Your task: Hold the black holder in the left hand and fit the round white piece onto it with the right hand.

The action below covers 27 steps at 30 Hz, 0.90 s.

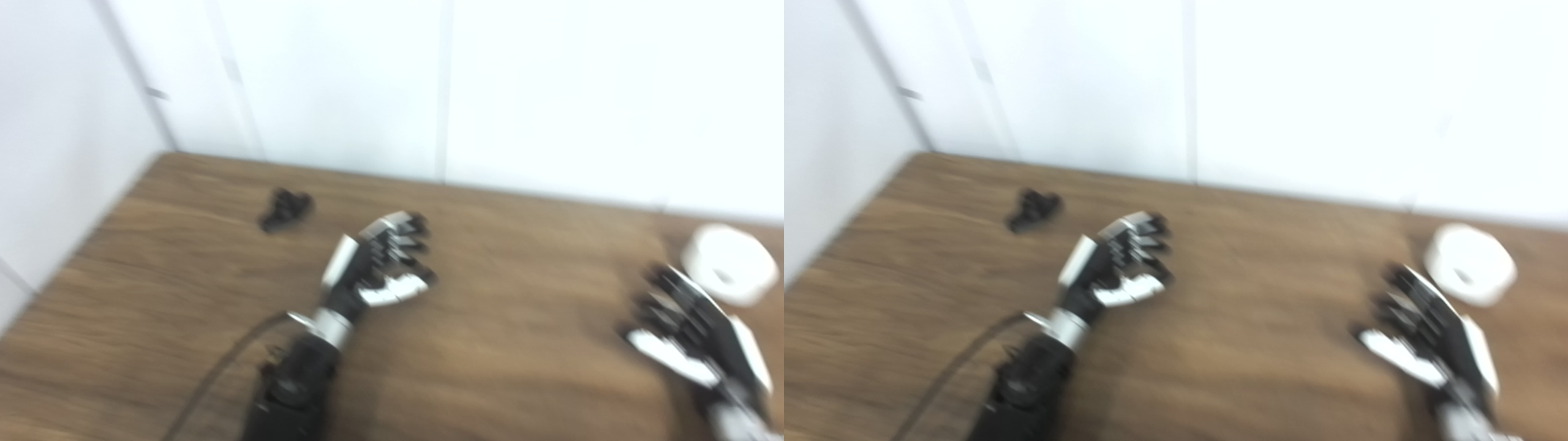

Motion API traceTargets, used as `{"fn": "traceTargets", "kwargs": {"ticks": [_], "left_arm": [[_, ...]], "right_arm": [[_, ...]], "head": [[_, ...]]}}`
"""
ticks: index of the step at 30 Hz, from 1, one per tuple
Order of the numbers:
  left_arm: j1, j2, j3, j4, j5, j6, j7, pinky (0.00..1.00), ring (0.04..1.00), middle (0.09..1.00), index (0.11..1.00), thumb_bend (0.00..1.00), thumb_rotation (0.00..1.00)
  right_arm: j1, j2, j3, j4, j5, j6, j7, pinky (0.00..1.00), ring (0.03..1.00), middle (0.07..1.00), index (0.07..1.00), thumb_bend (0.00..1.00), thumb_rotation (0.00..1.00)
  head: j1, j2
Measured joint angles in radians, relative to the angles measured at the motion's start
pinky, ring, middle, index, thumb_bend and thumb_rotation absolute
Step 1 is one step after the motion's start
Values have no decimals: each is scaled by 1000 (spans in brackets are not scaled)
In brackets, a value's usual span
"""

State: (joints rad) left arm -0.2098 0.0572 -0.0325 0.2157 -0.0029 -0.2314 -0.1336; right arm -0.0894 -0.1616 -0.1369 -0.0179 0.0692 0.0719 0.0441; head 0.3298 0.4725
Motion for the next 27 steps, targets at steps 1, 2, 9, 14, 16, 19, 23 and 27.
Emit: {"fn": "traceTargets", "kwargs": {"ticks": [1,2,9,14,16,19,23,27], "left_arm": [[-7,-5,-4,11,1,-13,0,587,722,789,807,615,0],[-14,-11,-8,22,2,-20,0,583,723,790,808,614,0],[-31,-33,-20,47,1,-42,-2,545,711,791,806,601,0],[-32,-33,-20,47,1,-54,0,553,715,793,802,602,0],[-32,-33,-20,47,2,-54,2,558,712,791,794,603,0],[-32,-34,-20,46,5,-41,7,575,728,804,797,618,0],[-36,-28,-32,31,19,33,5,561,747,839,816,645,0],[-23,-15,-49,-7,26,93,-6,636,701,765,757,698,0]], "right_arm": [[0,0,0,1,4,0,1,650,708,813,804,728,22],[0,0,0,4,10,0,2,653,710,816,806,723,10],[-14,-24,0,63,26,-68,31,652,694,818,806,735,30],[-13,-23,0,63,29,-70,33,681,714,823,809,739,34],[-13,-24,0,63,34,-69,35,693,713,820,804,743,33],[-12,-24,-1,64,36,-70,36,689,713,818,805,743,35],[-13,-29,0,69,38,-79,40,675,710,811,797,754,47],[-17,-33,-1,77,44,-92,47,650,689,808,791,748,39]], "head": [[3,-5],[5,-6],[15,3],[20,8],[21,5],[25,3],[32,9],[38,11]]}}
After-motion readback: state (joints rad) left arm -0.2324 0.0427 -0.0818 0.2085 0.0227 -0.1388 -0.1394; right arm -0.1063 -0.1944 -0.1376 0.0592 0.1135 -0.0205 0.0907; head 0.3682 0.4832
